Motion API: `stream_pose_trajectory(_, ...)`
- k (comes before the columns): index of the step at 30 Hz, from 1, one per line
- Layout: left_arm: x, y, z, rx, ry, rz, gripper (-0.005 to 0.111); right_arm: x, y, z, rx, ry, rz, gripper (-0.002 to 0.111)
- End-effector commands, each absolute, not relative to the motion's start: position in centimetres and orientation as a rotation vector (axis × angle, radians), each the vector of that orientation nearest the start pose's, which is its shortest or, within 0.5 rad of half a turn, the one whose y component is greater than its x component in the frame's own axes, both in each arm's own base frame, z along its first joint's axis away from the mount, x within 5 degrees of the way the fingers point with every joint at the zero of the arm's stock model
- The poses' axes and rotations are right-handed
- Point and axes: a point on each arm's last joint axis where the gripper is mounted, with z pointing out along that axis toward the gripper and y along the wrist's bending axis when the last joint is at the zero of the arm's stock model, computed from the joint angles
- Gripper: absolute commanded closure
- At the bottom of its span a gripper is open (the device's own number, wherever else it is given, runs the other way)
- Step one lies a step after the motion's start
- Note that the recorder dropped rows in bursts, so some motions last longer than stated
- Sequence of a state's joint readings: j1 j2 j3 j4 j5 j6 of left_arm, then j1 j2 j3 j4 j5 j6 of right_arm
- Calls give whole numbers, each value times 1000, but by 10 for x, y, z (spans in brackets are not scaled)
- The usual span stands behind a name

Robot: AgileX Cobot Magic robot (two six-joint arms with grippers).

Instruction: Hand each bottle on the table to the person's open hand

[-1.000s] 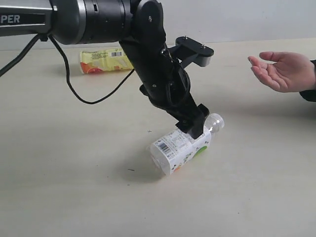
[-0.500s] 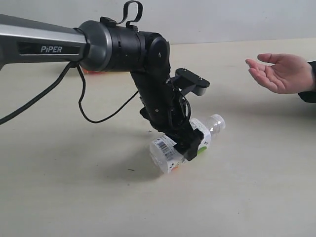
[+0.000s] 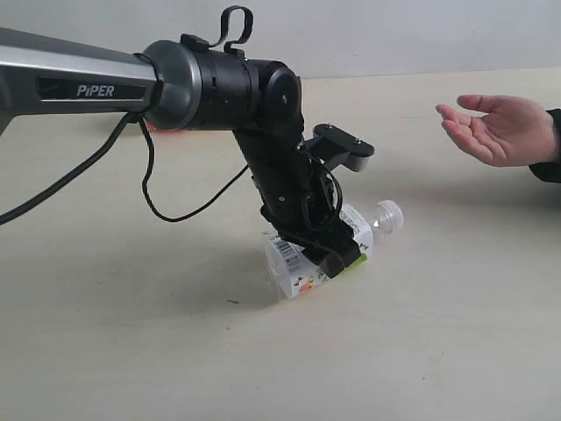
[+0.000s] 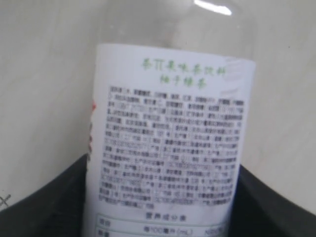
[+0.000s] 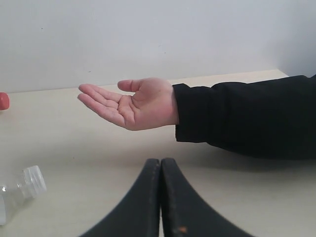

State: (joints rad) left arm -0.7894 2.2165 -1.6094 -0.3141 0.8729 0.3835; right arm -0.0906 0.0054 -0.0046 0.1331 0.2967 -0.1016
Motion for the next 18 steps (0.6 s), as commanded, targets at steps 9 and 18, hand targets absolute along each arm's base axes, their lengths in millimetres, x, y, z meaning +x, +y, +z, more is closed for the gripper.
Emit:
stream_pose_trajectory(9,283,-344,237,1161,2437,-747,104,55,-1,187,72,1769,-13,108)
stream_pose_trajectory(18,277,-389,313,695,2219,-1011,104,55,-1,187,70,1769,-14,108)
